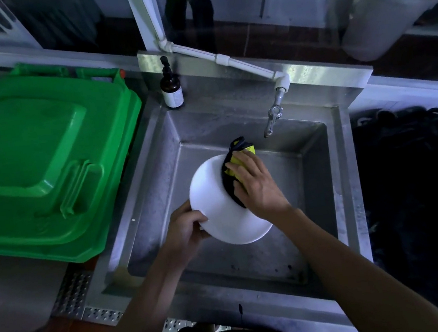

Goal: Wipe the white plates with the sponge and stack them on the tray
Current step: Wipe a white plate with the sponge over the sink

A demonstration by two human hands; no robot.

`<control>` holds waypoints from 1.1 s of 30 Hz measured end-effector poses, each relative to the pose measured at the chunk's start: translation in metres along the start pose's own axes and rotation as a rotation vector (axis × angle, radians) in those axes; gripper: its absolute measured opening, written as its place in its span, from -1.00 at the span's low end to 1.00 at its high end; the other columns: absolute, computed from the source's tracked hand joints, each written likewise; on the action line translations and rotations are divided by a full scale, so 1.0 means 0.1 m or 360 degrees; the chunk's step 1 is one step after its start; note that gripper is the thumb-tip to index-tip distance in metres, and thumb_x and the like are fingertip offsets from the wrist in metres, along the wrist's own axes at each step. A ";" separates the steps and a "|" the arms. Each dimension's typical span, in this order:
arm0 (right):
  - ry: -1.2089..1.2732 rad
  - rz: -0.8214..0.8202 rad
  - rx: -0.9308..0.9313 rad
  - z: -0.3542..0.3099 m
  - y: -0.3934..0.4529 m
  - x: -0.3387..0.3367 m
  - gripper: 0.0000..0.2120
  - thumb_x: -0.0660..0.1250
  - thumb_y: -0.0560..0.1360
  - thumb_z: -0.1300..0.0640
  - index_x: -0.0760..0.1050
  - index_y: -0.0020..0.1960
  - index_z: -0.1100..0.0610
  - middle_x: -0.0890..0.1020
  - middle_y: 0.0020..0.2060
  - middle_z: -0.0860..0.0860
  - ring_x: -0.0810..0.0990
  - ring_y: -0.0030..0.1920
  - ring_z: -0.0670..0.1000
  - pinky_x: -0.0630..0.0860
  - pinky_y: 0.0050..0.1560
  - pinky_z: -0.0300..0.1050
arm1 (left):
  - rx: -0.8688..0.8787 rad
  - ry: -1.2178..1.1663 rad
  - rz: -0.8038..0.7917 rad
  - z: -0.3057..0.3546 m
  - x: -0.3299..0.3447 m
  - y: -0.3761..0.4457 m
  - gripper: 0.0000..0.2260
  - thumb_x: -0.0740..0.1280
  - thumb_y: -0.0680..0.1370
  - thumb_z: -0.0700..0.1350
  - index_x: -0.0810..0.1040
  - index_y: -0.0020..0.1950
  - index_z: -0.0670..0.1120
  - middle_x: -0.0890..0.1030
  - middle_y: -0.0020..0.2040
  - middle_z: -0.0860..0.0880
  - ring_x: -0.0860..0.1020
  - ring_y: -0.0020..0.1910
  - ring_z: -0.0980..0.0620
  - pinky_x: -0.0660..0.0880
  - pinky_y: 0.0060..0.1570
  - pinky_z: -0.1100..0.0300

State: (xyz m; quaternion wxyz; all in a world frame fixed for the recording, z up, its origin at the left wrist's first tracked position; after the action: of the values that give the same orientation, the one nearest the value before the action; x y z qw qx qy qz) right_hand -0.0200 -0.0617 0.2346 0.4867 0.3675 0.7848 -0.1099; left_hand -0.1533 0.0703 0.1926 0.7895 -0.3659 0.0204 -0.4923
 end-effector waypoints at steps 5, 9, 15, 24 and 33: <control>-0.0040 0.0074 0.0211 0.10 -0.17 -0.04 -0.59 0.32 0.52 0.29 0.49 0.36 0.29 0.42 0.43 0.25 0.30 0.47 0.34 0.26 0.46 0.27 | 0.0063 0.0001 0.0134 0.07 0.03 0.00 -0.48 0.27 0.27 -0.25 0.66 0.21 -0.10 0.67 0.17 -0.21 0.61 0.07 -0.24 0.61 -0.12 -0.13; -0.0026 0.0096 0.0359 0.11 -0.31 0.00 -0.58 0.30 0.53 0.29 0.48 0.38 0.27 0.40 0.44 0.24 0.29 0.47 0.33 0.23 0.47 0.26 | 0.0129 0.0001 0.0193 0.12 0.05 0.00 -0.48 0.28 0.26 -0.26 0.68 0.18 -0.05 0.70 0.09 -0.13 0.64 -0.04 -0.13 0.64 -0.10 -0.14; 0.0055 0.0145 0.0502 -0.02 -0.51 0.10 -0.58 0.29 0.53 0.28 0.47 0.38 0.28 0.40 0.44 0.24 0.29 0.47 0.32 0.23 0.47 0.28 | 0.0158 -0.0053 0.0216 0.11 0.08 -0.02 -0.52 0.28 0.25 -0.27 0.71 0.10 0.00 0.71 -0.01 -0.05 0.67 -0.12 -0.05 0.64 -0.19 -0.09; 0.0288 0.0181 0.0352 -0.52 -0.60 0.33 -0.63 0.23 0.58 0.23 0.47 0.37 0.25 0.39 0.44 0.24 0.29 0.47 0.28 0.23 0.48 0.23 | 0.0189 -0.0210 0.0306 0.09 0.17 -0.04 -0.53 0.17 0.39 -0.41 0.65 0.21 -0.18 0.68 0.04 -0.23 0.63 -0.04 -0.18 0.55 -0.19 0.10; 0.0394 0.0159 0.0189 -0.63 -0.66 0.32 -0.60 0.30 0.56 0.15 0.49 0.38 0.20 0.41 0.46 0.16 0.31 0.49 0.23 0.25 0.49 0.15 | 0.0285 -0.0235 0.0450 0.12 0.05 -0.15 -0.58 0.19 0.34 -0.36 0.54 0.18 -0.36 0.54 0.03 -0.26 0.47 -0.03 -0.22 0.41 -0.12 0.07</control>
State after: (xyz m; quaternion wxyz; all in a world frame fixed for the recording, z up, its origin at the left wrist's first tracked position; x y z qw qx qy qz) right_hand -0.1159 -0.0596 0.2264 0.3684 0.4450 0.8117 -0.0857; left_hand -0.1571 0.0692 0.2115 0.8796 -0.3229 -0.0301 -0.3479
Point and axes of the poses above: each hand's wrist, its own y-axis towards the middle knuckle, its own x-axis out of the palm, z = x × y, the point moved 6 cm from there along y, towards the middle knuckle
